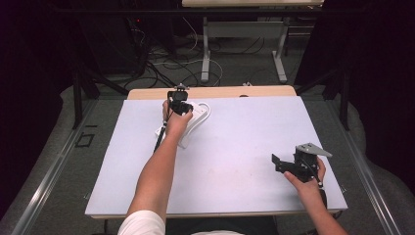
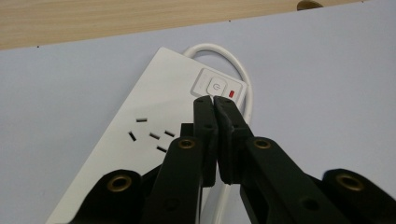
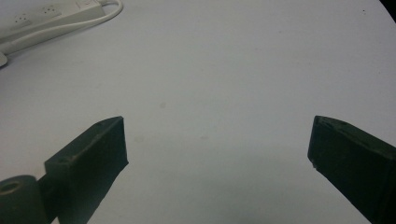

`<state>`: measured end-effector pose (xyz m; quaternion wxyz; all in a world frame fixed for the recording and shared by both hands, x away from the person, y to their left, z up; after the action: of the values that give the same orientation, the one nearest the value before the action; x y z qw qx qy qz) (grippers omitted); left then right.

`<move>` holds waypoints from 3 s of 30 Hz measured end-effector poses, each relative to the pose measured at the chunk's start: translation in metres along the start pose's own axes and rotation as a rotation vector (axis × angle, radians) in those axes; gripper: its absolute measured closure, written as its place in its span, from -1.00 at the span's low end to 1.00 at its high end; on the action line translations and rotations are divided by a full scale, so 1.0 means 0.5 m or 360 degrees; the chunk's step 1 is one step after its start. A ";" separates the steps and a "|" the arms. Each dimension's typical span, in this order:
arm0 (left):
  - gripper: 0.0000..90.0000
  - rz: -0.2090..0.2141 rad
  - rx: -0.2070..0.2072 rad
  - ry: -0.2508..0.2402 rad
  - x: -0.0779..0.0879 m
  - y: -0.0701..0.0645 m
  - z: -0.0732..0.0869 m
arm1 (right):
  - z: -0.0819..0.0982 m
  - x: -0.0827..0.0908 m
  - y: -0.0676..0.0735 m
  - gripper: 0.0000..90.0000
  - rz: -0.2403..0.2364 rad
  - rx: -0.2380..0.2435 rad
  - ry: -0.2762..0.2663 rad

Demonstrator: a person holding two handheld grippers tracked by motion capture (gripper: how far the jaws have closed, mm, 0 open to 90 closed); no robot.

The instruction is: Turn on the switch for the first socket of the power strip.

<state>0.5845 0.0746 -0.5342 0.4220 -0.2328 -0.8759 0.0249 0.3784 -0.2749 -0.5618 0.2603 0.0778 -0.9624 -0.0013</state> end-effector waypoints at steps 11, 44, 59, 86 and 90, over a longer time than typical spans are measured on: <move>1.00 0.0001 0.0007 0.0044 -0.020 0.011 0.009 | 0.002 0.003 0.003 -0.91 -0.0002 -0.0006 0.0020; 1.00 -0.0015 0.0003 0.0106 -0.064 0.010 0.031 | 0.006 0.004 -0.003 -0.90 -0.0009 -0.0020 0.0029; 1.00 -0.0038 -0.0034 0.0110 -0.070 0.008 0.032 | 0.006 0.003 -0.003 -0.88 -0.0005 -0.0045 0.0025; 0.86 0.0004 0.0010 0.0099 -0.068 0.004 0.033 | 0.007 0.003 -0.009 -0.88 -0.0003 -0.0026 0.0040; 0.81 -0.0004 -0.0001 0.0100 -0.062 0.003 0.031 | 0.007 0.002 -0.009 -0.87 -0.0007 -0.0033 0.0028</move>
<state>0.5900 0.0650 -0.5673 0.4493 -0.2324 -0.8625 0.0167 0.3765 -0.2793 -0.5645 0.2695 0.0773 -0.9598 -0.0112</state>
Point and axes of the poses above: each handheld gripper's, and its own axes: x roughly backward along the jaws, z roughly out of its underside, y roughly to its left, the point moved 6 cm from there along -x, roughly forward along the jaws, and after that the axes turned 7 degrees about z, right-handed, at the moved point
